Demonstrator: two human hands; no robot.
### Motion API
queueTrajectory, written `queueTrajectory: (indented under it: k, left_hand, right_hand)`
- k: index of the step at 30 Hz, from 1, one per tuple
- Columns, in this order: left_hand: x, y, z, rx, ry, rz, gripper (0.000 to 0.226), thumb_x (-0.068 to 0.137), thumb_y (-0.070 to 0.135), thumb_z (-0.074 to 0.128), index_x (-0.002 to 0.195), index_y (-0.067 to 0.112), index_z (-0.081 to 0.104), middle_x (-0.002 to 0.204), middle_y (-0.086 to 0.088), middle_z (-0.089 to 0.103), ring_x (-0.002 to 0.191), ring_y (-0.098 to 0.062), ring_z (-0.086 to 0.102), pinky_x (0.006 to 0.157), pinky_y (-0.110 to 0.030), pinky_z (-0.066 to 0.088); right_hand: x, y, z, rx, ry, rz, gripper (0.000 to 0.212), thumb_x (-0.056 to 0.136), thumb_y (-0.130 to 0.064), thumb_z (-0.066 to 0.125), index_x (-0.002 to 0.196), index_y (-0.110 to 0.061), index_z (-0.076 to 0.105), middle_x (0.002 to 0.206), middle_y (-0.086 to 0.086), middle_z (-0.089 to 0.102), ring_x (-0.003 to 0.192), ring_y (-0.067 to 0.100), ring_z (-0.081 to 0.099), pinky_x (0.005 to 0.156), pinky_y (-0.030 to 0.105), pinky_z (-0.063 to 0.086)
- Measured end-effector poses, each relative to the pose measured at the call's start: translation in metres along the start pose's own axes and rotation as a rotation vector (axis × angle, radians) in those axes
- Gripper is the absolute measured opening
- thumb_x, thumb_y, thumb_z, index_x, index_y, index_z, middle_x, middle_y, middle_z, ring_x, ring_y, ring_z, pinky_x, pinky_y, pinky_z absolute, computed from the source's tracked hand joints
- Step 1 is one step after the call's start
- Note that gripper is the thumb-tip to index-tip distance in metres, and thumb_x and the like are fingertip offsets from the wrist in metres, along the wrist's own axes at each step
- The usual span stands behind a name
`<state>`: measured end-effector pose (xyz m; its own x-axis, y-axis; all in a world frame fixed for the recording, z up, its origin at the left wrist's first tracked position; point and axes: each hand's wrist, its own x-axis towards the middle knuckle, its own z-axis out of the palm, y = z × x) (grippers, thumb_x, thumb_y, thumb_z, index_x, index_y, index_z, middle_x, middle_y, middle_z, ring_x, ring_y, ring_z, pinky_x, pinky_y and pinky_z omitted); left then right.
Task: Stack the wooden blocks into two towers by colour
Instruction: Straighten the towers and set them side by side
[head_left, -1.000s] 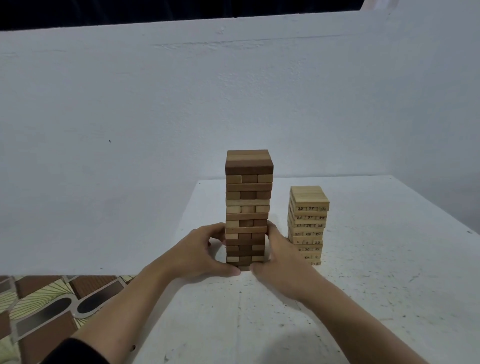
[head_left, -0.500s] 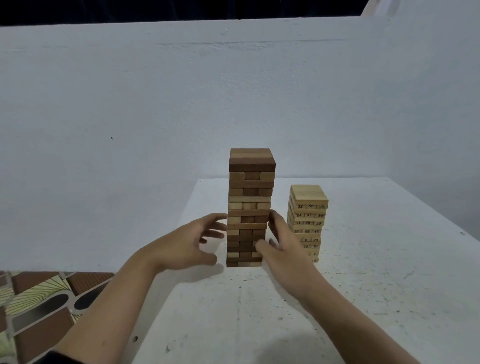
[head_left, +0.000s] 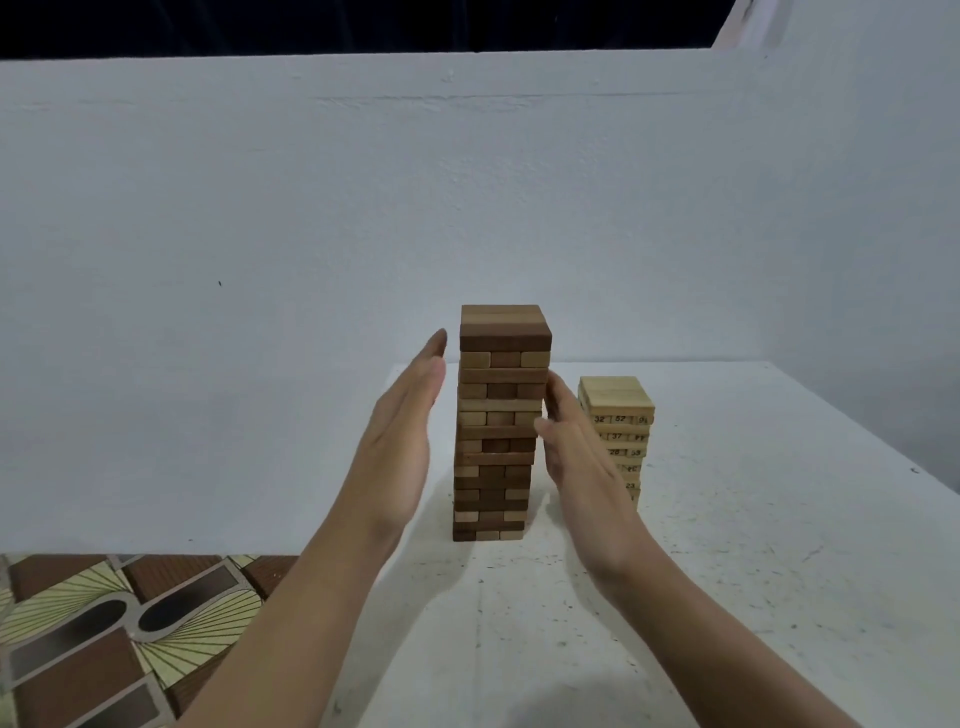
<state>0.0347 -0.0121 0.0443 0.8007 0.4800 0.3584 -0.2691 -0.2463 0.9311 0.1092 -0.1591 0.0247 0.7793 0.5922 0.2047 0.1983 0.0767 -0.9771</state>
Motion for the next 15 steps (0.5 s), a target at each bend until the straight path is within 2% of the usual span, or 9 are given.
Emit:
queueTrajectory:
  k: [1, 3, 5, 11, 13, 15]
  left_hand:
    - [0.001, 0.000, 0.003, 0.014, -0.031, 0.009, 0.059, 0.088, 0.076, 0.037, 0.143, 0.057, 0.046, 0.152, 0.033, 0.041, 0.144, 0.009, 0.031, 0.126, -0.040, 0.020]
    - [0.004, 0.003, 0.007, 0.022, -0.065, 0.022, 0.064, 0.093, 0.074, 0.031, 0.150, 0.048, 0.042, 0.154, 0.030, 0.041, 0.146, 0.008, 0.029, 0.126, -0.041, 0.018]
    - [0.006, 0.006, 0.010, 0.012, -0.078, 0.035, 0.064, 0.096, 0.069, 0.030, 0.152, 0.042, 0.043, 0.155, 0.026, 0.043, 0.146, 0.007, 0.030, 0.126, -0.041, 0.019]
    - [0.008, 0.010, 0.014, -0.028, -0.070, 0.049, 0.060, 0.098, 0.062, 0.031, 0.153, 0.039, 0.043, 0.152, 0.025, 0.047, 0.144, 0.007, 0.034, 0.126, -0.038, 0.021]
    - [0.008, 0.010, 0.014, -0.033, -0.079, 0.048, 0.060, 0.099, 0.061, 0.031, 0.153, 0.039, 0.043, 0.152, 0.025, 0.047, 0.144, 0.007, 0.033, 0.126, -0.038, 0.021]
    - [0.009, 0.010, 0.014, -0.029, -0.098, 0.052, 0.058, 0.101, 0.060, 0.029, 0.153, 0.037, 0.043, 0.152, 0.022, 0.049, 0.145, 0.004, 0.035, 0.125, -0.039, 0.022]
  right_hand:
    - [0.002, -0.003, 0.000, 0.013, -0.002, -0.016, 0.049, 0.106, -0.051, 0.033, 0.154, -0.053, 0.026, 0.154, -0.027, 0.039, 0.137, -0.010, 0.037, 0.097, 0.014, 0.037]
    - [0.006, -0.008, 0.001, 0.009, -0.006, -0.057, 0.058, 0.098, -0.070, 0.031, 0.153, -0.053, 0.027, 0.156, -0.029, 0.035, 0.145, -0.008, 0.028, 0.117, 0.029, 0.030]
    - [0.012, -0.012, 0.002, 0.008, -0.005, -0.081, 0.071, 0.089, -0.079, 0.029, 0.154, -0.050, 0.029, 0.157, -0.029, 0.034, 0.147, -0.008, 0.024, 0.125, 0.040, 0.020]
    - [0.021, -0.017, 0.005, 0.037, 0.004, -0.071, 0.080, 0.084, -0.083, 0.028, 0.152, -0.043, 0.039, 0.154, -0.020, 0.045, 0.143, 0.000, 0.037, 0.123, 0.041, 0.027]
    - [0.022, -0.019, 0.005, 0.065, 0.009, -0.057, 0.076, 0.087, -0.080, 0.028, 0.151, -0.042, 0.043, 0.150, -0.020, 0.049, 0.140, 0.000, 0.042, 0.121, 0.040, 0.031]
    - [0.022, -0.022, 0.005, 0.082, 0.013, -0.053, 0.063, 0.097, -0.072, 0.025, 0.143, -0.040, 0.053, 0.142, -0.019, 0.058, 0.134, -0.001, 0.050, 0.117, 0.036, 0.035]
